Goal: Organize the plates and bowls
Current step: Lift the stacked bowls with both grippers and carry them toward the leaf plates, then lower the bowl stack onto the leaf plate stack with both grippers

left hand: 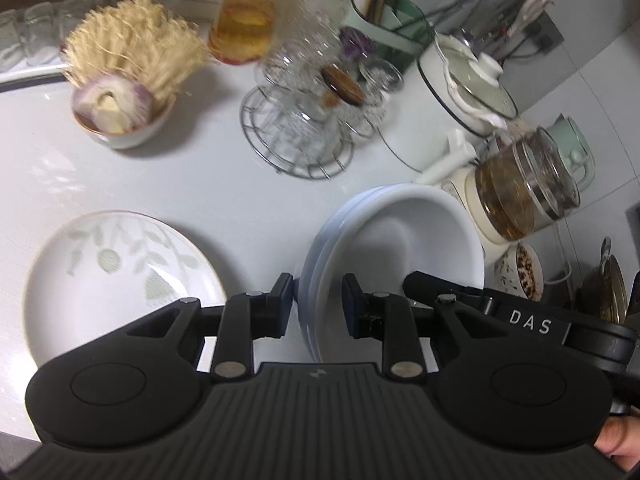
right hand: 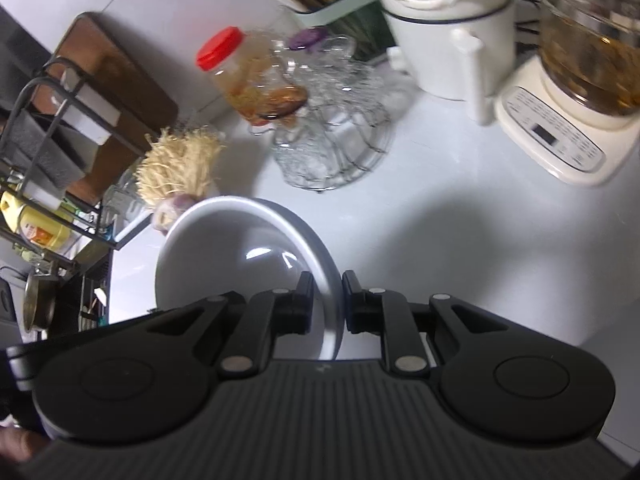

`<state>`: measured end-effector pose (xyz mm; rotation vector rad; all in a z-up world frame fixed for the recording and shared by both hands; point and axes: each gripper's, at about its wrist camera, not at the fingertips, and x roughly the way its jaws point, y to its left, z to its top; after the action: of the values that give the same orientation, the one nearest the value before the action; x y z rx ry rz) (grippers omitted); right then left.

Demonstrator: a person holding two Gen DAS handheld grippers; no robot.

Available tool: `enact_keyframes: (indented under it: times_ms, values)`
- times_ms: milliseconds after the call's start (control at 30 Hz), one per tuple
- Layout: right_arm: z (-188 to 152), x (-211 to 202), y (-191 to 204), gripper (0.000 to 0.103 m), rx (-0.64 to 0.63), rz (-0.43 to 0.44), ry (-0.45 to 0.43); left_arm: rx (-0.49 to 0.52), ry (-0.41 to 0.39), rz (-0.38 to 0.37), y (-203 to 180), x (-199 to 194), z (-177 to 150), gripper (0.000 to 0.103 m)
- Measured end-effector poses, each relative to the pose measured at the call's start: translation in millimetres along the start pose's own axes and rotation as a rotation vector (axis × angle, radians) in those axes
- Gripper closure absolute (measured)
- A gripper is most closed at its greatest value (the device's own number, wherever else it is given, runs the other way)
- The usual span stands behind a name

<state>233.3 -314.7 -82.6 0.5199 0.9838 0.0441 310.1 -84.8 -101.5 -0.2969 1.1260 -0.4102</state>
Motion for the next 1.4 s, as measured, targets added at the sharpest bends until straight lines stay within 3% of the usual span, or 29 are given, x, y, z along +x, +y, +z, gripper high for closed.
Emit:
enact_keyframes:
  times_ms: [467, 733, 1000, 1400]
  values:
    - [-7.0, 32.6, 66.8, 0.085, -0.109, 0.041, 0.062, -0.101, -0.061, 0.037, 71.6, -31.7, 0.3, 0.073]
    - [-25.7, 57.0, 92.6, 0.085, -0.13, 0.039, 0.122, -0.176, -0.024, 0.042, 116.4, -34.4, -17.6, 0.073]
    - [-43.6, 89.0, 103.3, 0.085, -0.091, 0.03, 0.159, -0.233, -0.053, 0.055, 151.2, -24.3, -23.4, 0.073]
    - [-62.1, 116.4, 97.5, 0.084, -0.052, -0.016, 0.195, -0.194, -0.019, 0.089, 163.6, -4.0, -29.4, 0.073]
